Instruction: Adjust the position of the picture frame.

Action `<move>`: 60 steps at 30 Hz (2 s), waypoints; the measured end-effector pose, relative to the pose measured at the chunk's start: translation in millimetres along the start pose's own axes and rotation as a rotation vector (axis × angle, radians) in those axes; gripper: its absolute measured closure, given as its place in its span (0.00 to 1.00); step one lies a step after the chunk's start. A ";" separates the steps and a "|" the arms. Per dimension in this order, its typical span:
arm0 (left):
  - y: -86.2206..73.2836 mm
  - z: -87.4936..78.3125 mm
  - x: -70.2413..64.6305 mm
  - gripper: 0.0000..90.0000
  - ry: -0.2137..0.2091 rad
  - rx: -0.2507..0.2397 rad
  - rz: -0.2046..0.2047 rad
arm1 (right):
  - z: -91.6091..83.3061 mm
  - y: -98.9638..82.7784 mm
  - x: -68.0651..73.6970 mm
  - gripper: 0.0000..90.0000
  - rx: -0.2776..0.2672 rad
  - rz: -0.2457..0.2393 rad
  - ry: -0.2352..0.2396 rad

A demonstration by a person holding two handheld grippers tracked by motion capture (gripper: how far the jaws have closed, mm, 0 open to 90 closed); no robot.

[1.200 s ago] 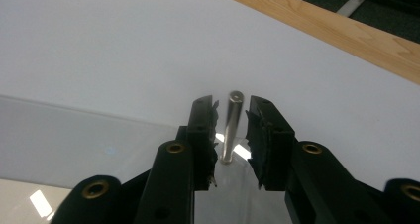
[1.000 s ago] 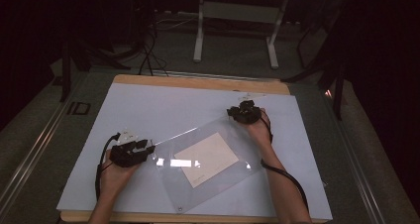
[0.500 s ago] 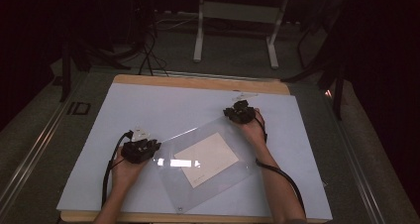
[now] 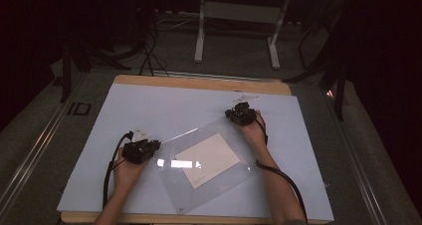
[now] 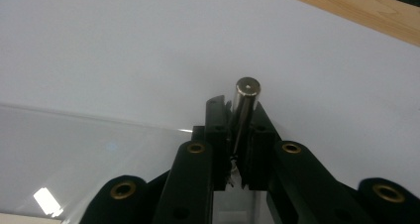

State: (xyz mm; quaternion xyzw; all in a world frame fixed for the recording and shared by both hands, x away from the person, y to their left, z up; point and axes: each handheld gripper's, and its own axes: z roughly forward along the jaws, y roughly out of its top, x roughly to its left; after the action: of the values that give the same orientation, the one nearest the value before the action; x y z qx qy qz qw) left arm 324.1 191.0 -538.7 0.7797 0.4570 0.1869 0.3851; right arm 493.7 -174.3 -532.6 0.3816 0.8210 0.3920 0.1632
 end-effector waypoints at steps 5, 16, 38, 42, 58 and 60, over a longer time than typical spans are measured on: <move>-0.2 0.1 1.4 0.92 -0.012 -0.003 -0.014 | -0.1 0.0 0.1 0.94 -0.001 -0.001 0.000; 2.5 -2.0 6.1 0.91 -0.068 -0.012 -0.077 | -6.9 -0.1 0.9 0.94 0.009 0.018 -0.005; 71.4 31.8 51.7 0.88 -0.082 -0.043 -0.152 | -60.7 -21.4 -5.4 0.91 0.026 0.189 0.032; 79.8 54.8 58.3 0.87 -0.101 -0.020 -0.199 | -61.5 -27.2 -11.9 0.91 0.036 0.228 0.024; 69.1 73.7 53.8 0.88 -0.093 0.020 -0.227 | -54.5 -32.2 -21.2 0.89 0.047 0.256 0.009; 69.0 73.7 53.5 0.87 -0.091 0.019 -0.233 | -52.6 -33.5 -21.3 0.89 0.049 0.253 0.006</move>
State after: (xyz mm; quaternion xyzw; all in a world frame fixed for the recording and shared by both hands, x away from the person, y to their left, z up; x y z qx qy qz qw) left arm 438.2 185.4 -535.4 0.7327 0.5284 0.1010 0.4169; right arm 461.1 -231.2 -525.4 0.4849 0.7761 0.3904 0.1007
